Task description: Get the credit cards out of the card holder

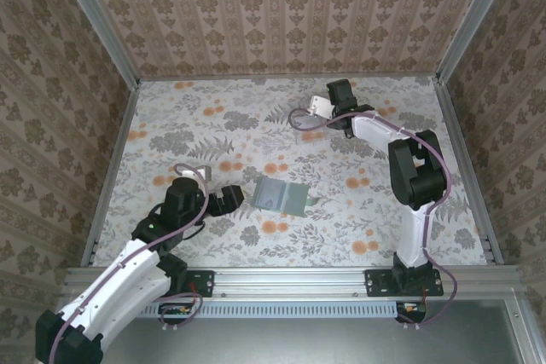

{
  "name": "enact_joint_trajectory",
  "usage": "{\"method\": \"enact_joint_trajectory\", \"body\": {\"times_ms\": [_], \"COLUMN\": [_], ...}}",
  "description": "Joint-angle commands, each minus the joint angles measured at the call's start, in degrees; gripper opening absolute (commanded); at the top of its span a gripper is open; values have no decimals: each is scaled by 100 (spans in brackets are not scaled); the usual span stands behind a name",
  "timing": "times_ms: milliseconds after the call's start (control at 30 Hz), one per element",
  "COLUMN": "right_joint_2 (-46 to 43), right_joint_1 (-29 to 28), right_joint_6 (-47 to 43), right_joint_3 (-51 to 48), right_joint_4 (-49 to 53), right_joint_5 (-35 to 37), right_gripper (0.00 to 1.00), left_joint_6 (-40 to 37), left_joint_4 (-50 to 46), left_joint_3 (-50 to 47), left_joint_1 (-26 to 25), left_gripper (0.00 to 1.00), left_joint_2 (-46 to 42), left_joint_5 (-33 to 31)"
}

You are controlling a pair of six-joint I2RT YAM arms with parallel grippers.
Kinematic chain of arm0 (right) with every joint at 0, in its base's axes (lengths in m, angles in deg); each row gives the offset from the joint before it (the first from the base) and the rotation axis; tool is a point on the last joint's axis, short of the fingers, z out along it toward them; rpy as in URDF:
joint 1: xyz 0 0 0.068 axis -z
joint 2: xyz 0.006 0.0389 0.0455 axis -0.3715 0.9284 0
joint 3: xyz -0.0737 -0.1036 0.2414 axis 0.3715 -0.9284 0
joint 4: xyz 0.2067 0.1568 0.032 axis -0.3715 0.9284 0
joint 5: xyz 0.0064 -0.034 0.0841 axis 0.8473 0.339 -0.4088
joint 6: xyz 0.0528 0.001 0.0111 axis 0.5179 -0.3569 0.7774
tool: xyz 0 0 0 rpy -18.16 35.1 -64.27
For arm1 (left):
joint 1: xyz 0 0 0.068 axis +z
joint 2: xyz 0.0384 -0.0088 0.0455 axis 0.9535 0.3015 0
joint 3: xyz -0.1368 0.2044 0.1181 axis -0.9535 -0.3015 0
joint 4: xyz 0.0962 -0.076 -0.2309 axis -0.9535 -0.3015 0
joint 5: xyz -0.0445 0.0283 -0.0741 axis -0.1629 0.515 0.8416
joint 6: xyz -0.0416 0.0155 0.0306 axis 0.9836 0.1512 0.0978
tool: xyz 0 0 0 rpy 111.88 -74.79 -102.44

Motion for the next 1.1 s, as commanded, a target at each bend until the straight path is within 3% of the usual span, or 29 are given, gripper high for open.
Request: {"method": "enact_joint_trajectory", "body": {"times_ms": [0, 400, 600, 733, 833, 1067], "right_joint_2": [204, -654, -1848, -2756, -3262, -4143], "right_joint_1": [22, 37, -168, -447, -609, -1659], "right_joint_6": [448, 1765, 4081, 5861, 7113, 8671], "right_joint_3": [273, -188, -939, -1593, -2078, -3677], "right_joint_4": [190, 233, 448, 974, 1325, 746], "right_joint_5": [133, -143, 300, -8, -653, -1248], "right_gripper": [34, 38, 38, 39, 37, 32], "left_joint_6": [81, 83, 36, -14, -28, -15], "left_joint_4": [37, 89, 227, 416, 648, 1255], "left_joint_3": [6, 4, 19, 125, 212, 528], "left_joint_1": [54, 54, 54, 55, 54, -49], "left_gripper": [100, 100, 100, 100, 98, 84], "left_joint_2": [-35, 5, 235, 694, 1163, 2433], "left_joint_5": [104, 102, 152, 298, 445, 811]}}
